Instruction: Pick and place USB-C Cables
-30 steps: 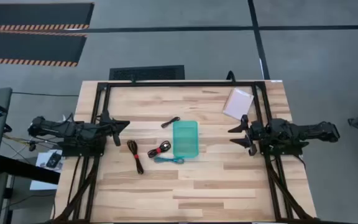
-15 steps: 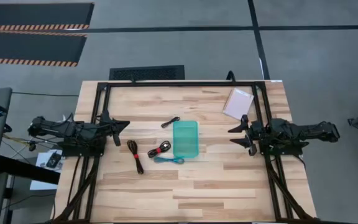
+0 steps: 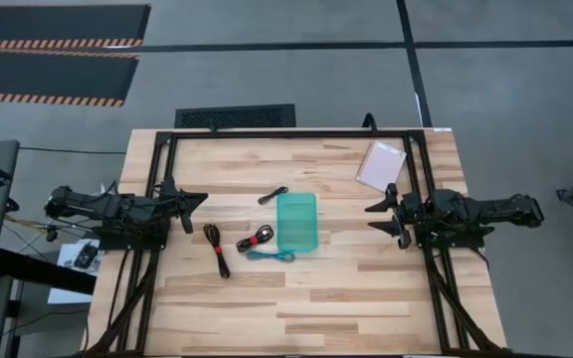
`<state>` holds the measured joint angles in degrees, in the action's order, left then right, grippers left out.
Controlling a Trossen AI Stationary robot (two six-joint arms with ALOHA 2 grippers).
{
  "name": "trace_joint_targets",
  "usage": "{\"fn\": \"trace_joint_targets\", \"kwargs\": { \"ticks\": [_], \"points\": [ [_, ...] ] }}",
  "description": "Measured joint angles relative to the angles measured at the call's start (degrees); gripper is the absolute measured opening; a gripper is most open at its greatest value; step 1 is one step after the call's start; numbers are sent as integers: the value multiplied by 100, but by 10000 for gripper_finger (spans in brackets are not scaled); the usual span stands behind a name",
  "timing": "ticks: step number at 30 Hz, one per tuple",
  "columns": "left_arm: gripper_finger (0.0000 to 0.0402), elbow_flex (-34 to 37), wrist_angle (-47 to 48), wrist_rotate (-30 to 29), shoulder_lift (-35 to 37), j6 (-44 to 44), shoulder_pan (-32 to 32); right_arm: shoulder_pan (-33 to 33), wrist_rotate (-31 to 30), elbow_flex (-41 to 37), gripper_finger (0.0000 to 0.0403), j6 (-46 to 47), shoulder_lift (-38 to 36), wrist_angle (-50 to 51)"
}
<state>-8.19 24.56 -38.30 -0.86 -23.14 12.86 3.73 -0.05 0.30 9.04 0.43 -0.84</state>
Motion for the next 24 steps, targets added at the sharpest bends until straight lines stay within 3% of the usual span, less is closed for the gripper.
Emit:
{"fn": "trace_joint_targets", "kwargs": {
  "ticks": [15,19,24],
  "points": [
    [0,3,-27,10,1,17,1,-2,7,0,223,-2,0,-256],
    [0,26,-170,-214,2,777,0,-2,7,0,223,117,-2,-589],
    [0,20,-116,-118,2,1230,2,-2,7,0,223,1002,0,-1047]
  ]
}}
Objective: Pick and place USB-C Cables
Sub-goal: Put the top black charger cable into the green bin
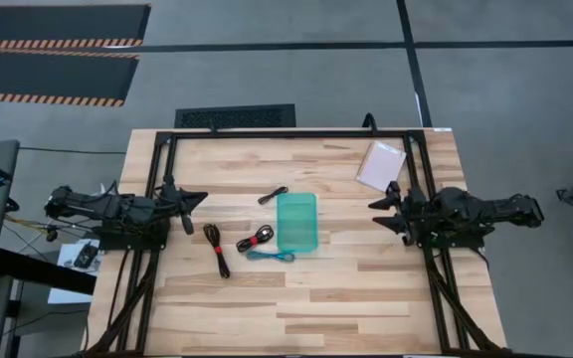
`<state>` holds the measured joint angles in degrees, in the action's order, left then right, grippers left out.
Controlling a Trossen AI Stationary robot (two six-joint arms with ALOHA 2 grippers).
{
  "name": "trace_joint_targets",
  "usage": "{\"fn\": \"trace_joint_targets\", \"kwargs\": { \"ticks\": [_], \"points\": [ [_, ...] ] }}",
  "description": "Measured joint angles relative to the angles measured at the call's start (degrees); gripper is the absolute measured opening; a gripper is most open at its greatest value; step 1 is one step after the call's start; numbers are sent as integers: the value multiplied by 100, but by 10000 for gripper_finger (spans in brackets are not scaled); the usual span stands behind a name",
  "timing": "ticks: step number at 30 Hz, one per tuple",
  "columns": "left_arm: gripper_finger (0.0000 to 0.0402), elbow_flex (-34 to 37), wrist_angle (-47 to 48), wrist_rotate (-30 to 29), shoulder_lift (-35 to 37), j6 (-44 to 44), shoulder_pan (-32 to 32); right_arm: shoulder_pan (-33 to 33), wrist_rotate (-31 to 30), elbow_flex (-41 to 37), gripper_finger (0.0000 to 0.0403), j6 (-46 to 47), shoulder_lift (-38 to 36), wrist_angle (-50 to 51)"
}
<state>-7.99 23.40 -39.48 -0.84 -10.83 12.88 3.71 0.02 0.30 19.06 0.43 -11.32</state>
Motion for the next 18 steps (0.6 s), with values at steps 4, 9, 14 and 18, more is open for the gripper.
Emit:
{"fn": "trace_joint_targets", "kwargs": {
  "ticks": [4,9,14,18],
  "points": [
    [0,2,-96,47,0,-62,-1,0,-12,0,223,1019,-1,-309],
    [0,2,-493,18,-4,-589,-7,-16,-37,0,223,1437,-2,-427],
    [0,-1,-511,-344,-2,-1405,-11,-104,-708,0,223,1457,-2,-415],
    [0,-2,-431,-349,-1,-1798,-11,-127,-958,0,223,1455,-2,-336]
  ]
}}
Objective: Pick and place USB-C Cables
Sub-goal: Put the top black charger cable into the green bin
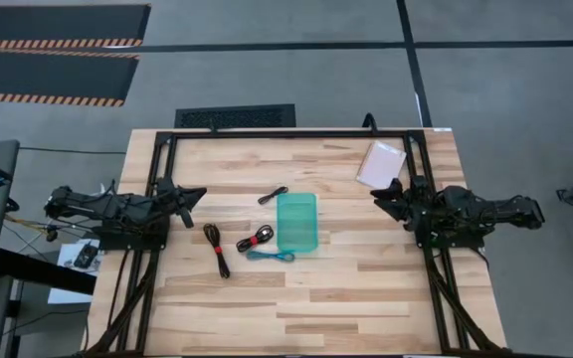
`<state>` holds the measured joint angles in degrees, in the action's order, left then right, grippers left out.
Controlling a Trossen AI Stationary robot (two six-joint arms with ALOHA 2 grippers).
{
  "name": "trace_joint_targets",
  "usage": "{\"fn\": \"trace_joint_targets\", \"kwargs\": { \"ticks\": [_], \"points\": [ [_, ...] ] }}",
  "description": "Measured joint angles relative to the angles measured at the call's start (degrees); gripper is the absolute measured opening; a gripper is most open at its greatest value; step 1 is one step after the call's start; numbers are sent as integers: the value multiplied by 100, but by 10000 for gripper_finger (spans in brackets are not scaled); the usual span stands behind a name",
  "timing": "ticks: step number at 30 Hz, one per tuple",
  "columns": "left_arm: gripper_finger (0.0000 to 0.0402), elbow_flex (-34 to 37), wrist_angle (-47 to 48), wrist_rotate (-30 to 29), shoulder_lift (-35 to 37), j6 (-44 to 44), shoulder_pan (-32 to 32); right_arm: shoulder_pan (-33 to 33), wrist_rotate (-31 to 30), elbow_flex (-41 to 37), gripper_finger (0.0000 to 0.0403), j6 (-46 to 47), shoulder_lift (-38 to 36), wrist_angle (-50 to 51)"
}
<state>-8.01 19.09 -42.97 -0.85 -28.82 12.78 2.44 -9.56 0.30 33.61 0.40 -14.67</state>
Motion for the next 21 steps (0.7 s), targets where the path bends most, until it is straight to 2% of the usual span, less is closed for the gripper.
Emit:
{"fn": "trace_joint_targets", "kwargs": {
  "ticks": [3,9,15,18,21],
  "points": [
    [0,0,0,-5,-1,-11,0,2,-3,0,223,0,1,120],
    [0,-2,-2,-84,-1,-606,0,2,-6,0,223,-42,0,384],
    [0,-11,-88,-124,0,-490,0,2,-155,0,223,73,0,1051],
    [0,-11,-336,-404,-3,-490,0,2,-155,0,223,137,0,1058],
    [0,-13,-702,-572,1,-468,-2,2,-238,1,223,458,2,640]
  ]
}}
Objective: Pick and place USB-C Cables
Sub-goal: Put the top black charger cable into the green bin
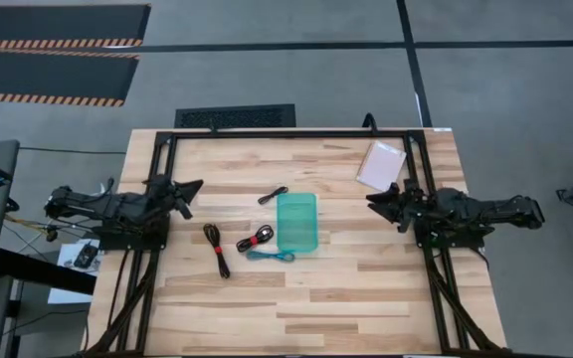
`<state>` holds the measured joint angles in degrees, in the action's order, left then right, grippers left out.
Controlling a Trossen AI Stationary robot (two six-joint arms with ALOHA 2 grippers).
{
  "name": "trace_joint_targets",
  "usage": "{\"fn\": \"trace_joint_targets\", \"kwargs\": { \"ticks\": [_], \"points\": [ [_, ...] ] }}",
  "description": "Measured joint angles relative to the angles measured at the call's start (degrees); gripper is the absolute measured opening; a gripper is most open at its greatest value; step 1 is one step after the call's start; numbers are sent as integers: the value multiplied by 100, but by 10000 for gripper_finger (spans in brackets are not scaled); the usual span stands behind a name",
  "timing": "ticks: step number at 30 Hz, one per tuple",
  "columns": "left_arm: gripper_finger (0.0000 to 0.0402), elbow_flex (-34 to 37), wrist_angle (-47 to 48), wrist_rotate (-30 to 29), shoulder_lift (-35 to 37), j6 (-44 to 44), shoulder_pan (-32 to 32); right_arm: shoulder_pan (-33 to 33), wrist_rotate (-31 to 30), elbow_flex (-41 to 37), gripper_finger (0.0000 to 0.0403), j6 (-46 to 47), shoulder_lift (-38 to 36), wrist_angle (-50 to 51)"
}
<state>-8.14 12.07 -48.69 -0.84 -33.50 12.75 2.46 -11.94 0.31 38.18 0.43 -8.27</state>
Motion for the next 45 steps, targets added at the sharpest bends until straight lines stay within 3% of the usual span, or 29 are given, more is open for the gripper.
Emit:
{"fn": "trace_joint_targets", "kwargs": {
  "ticks": [4,8,13,17,22,26,31,36,45],
  "points": [
    [16,0,-968,86,-2,220,0,0,-149,122,223,-43,4,-476],
    [43,0,-1870,658,0,697,0,0,-171,386,223,-554,277,-1050],
    [61,0,-2310,1880,0,1043,0,-71,-264,992,223,-1345,1267,-1594],
    [54,0,-2313,1891,-21,1044,2,-197,-298,1884,223,-1948,2421,-1480],
    [40,-7,-2300,1649,-29,1006,0,-306,-298,3488,223,-2502,3872,-92],
    [50,-265,-1724,2305,-191,754,7,-204,-291,4614,223,-2344,4790,1508],
    [82,-703,-655,3031,-894,360,7,190,-292,5381,223,-1869,5554,2487],
    [117,-1211,-129,3643,-1993,290,7,627,-306,5480,223,-1496,5908,2517],
    [150,-2022,345,4096,-3906,659,9,1503,-611,5485,223,-517,6968,2148]
  ]
}}
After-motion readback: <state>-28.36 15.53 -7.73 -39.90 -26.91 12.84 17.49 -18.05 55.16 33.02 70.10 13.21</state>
